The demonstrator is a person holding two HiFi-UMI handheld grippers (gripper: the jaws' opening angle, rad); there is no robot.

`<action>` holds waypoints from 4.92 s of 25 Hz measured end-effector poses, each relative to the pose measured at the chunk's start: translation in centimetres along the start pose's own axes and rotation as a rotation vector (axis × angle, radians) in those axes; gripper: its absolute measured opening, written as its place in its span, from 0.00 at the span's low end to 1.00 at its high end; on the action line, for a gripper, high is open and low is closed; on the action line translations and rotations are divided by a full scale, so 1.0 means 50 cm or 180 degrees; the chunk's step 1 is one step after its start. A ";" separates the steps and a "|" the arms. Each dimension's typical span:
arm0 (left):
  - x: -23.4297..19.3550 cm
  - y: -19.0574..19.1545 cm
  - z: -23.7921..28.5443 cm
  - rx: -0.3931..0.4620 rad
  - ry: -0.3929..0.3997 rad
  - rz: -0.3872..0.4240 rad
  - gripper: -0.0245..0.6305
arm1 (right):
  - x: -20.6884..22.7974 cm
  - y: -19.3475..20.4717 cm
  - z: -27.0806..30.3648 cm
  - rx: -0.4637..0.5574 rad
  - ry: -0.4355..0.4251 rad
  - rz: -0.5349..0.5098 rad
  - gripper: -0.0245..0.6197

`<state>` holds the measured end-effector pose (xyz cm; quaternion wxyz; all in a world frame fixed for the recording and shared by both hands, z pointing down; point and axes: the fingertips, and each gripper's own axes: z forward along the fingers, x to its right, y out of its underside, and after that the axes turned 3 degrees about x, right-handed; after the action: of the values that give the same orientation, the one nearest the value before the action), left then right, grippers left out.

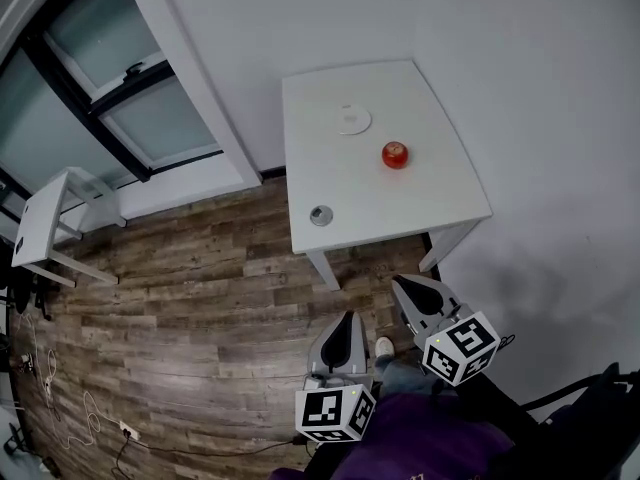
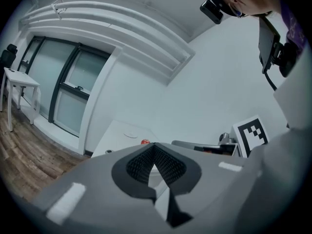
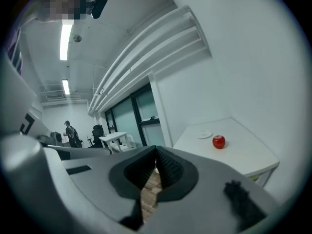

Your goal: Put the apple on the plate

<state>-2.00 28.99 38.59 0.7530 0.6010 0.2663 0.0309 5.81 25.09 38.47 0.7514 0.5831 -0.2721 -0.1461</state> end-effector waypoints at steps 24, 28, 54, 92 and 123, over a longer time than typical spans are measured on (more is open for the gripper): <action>-0.053 0.003 0.230 -0.0038 -0.0085 -0.0008 0.05 | 0.198 -0.010 0.138 -0.0075 0.0060 -0.0014 0.05; -0.082 -0.017 0.285 -0.0062 0.0026 -0.0003 0.05 | 0.226 -0.021 0.193 -0.0083 0.0138 0.0006 0.05; -0.284 -0.138 0.582 -0.0337 0.0572 0.0120 0.05 | 0.368 -0.105 0.469 -0.0017 0.0720 0.0178 0.05; -0.283 -0.149 0.649 -0.0416 0.0221 0.0202 0.05 | 0.656 0.077 0.479 -0.1233 0.1011 -0.0380 0.59; -0.308 -0.134 0.693 -0.0444 0.0097 0.0201 0.05 | 0.710 0.180 0.526 -0.1791 0.0859 -0.0451 0.60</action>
<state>-1.82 -9.29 42.70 0.7875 0.5546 0.2558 0.0823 18.42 -12.46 60.06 0.9005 0.3840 -0.0777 -0.1889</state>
